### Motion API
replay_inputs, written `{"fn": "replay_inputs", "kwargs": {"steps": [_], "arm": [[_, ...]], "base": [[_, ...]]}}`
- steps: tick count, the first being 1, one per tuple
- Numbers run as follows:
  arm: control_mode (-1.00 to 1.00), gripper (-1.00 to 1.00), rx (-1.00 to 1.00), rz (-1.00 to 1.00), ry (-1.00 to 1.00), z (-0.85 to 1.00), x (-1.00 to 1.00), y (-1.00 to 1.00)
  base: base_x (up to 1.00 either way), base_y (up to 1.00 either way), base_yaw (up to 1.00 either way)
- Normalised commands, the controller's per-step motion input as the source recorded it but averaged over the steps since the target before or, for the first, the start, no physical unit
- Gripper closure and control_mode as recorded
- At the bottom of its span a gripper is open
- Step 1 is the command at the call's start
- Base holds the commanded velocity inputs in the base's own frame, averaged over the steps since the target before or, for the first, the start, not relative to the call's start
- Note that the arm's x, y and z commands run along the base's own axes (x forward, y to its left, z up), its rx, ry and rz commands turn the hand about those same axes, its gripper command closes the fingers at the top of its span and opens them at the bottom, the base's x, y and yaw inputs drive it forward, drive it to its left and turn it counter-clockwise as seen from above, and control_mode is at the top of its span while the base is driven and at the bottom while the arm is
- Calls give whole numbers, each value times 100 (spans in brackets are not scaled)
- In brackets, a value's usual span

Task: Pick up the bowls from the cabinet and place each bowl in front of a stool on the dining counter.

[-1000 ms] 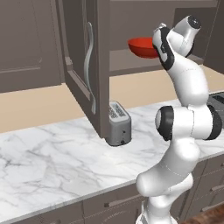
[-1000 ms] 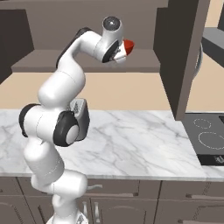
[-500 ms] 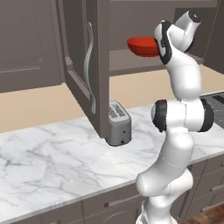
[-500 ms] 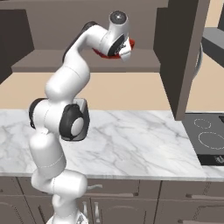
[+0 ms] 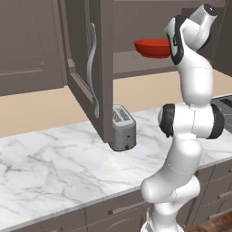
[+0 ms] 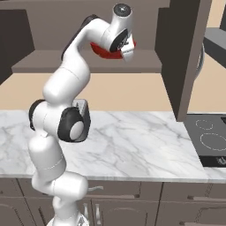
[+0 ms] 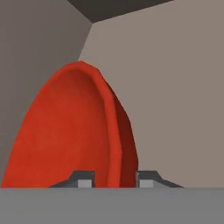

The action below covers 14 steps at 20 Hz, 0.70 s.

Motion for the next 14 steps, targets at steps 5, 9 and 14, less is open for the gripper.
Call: {"fn": "replay_inputs", "kwargs": {"steps": [5,9,14], "arm": [[-100,100,0,0,-14,-8,-100,0],[-100,100,-1,0,-23,-8,-100,5],[-100,100,-6,-1,-26,-17,-100,3]], "base": [[0,0,0],[0,0,0],[0,0,0]]}}
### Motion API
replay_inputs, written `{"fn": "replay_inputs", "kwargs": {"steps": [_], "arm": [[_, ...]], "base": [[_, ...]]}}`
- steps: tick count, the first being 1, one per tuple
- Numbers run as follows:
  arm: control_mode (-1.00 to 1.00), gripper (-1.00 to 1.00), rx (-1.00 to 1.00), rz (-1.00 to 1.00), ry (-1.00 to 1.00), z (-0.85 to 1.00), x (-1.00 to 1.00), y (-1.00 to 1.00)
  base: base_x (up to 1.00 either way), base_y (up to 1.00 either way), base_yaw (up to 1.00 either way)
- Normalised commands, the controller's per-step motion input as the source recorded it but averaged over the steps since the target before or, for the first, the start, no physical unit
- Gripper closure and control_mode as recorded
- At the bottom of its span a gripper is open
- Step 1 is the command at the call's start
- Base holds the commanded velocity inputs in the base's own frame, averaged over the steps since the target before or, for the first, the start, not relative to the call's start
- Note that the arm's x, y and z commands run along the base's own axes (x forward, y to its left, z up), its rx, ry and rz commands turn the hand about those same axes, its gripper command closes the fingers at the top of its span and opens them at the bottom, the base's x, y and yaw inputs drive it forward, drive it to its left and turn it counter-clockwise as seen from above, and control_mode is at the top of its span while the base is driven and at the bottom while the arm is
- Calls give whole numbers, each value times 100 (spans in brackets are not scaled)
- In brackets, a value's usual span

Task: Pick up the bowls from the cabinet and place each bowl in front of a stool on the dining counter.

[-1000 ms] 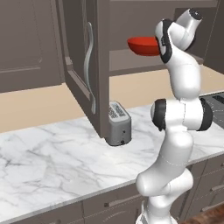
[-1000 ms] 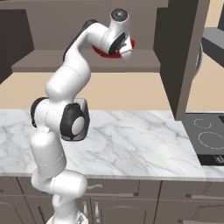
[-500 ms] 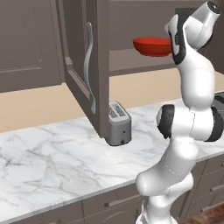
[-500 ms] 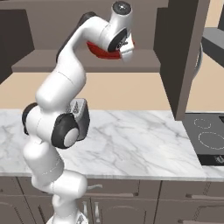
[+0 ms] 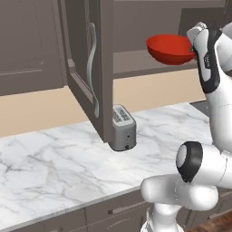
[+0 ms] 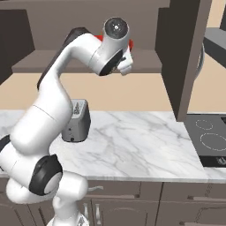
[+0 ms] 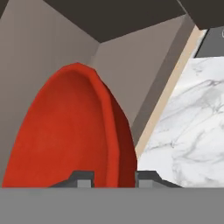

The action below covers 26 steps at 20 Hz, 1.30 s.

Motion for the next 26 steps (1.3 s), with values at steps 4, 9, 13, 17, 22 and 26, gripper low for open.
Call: {"fn": "replay_inputs", "kwargs": {"steps": [4,9,13,17,22,26], "arm": [[-100,100,-8,-2,-14,-11,-100,0],[-100,100,-6,-1,0,-2,-100,0],[100,100,-2,0,0,0,-50,0],[100,100,0,0,0,0,0,0],[100,100,0,0,0,0,0,0],[100,100,0,0,0,0,0,0]], "base": [[0,0,0],[0,0,0],[-50,0,0],[-100,0,0],[-100,-1,3],[-88,13,15]]}}
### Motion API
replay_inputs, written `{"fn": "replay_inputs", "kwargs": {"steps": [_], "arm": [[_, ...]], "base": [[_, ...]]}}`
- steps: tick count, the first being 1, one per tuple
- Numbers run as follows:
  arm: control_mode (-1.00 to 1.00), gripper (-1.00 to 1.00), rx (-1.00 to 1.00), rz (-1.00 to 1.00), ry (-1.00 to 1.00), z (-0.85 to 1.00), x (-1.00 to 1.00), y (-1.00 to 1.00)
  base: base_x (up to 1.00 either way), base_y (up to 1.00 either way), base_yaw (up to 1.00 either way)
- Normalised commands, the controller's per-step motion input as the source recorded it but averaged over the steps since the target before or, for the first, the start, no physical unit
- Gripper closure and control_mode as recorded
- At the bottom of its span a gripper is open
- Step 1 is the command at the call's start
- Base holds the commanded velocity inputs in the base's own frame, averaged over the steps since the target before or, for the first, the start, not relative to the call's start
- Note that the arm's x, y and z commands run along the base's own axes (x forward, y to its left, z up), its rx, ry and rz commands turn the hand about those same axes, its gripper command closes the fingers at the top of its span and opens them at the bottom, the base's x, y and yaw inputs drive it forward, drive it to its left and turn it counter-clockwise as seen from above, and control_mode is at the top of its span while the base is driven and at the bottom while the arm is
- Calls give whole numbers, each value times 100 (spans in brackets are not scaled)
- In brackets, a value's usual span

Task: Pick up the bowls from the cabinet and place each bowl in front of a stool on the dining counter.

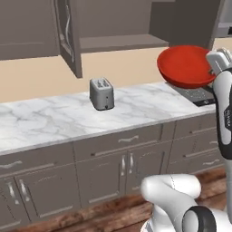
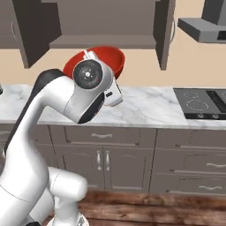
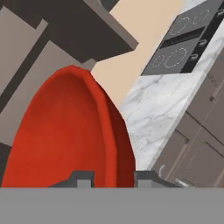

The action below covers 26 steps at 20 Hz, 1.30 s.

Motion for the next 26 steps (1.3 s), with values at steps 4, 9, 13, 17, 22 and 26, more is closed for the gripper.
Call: {"fn": "replay_inputs", "kwargs": {"steps": [4,9,13,17,22,26], "arm": [[100,100,0,0,0,0,0,0],[100,100,0,0,0,0,0,0],[100,100,0,0,0,0,0,0],[100,100,0,0,0,0,0,0],[100,100,0,0,0,0,0,0],[100,100,0,0,0,0,0,0]], "base": [[-70,47,26],[-29,90,29],[-10,100,19],[-23,100,21],[-22,100,27],[-18,100,37]]}}
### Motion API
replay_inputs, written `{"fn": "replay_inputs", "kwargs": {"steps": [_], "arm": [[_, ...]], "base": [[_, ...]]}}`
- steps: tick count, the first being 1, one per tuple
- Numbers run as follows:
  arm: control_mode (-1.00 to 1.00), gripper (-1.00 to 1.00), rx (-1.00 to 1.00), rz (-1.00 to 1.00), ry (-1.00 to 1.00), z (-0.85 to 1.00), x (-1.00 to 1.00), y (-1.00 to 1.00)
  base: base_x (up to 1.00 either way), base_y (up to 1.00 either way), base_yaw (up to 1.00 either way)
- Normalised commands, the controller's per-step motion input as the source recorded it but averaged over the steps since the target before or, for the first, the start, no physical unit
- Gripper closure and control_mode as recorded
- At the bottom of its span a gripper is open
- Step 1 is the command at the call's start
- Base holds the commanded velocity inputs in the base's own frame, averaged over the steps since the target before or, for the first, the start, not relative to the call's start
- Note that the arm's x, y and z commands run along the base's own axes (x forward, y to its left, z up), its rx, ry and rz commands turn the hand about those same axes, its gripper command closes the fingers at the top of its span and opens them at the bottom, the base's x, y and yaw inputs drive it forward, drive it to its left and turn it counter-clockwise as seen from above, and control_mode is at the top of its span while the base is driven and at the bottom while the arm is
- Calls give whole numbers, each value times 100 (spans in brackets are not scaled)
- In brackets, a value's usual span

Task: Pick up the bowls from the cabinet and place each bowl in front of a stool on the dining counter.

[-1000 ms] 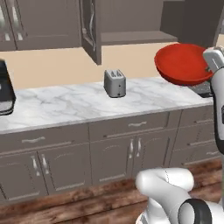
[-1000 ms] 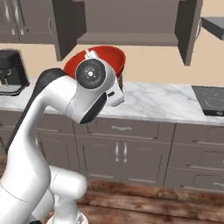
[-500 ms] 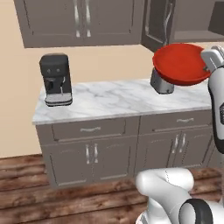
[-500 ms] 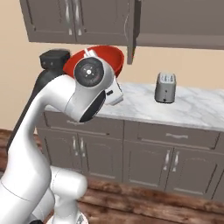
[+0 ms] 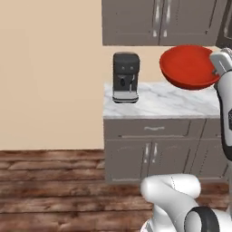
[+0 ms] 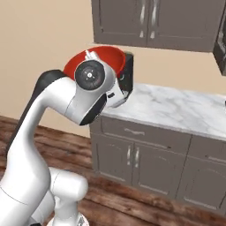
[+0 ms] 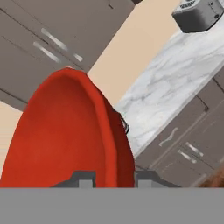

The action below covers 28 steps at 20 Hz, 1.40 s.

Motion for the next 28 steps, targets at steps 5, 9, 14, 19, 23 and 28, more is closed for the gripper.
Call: {"fn": "replay_inputs", "kwargs": {"steps": [5,9,14,19,23,28], "arm": [[100,100,0,0,0,0,0,0],[100,100,0,0,0,0,0,0],[100,100,0,0,0,0,0,0],[100,100,0,0,0,0,0,0],[100,100,0,0,0,0,0,0],[100,100,0,0,0,0,0,0]], "base": [[0,98,56],[0,72,76],[0,71,77],[8,72,72],[27,74,66],[39,70,63]]}}
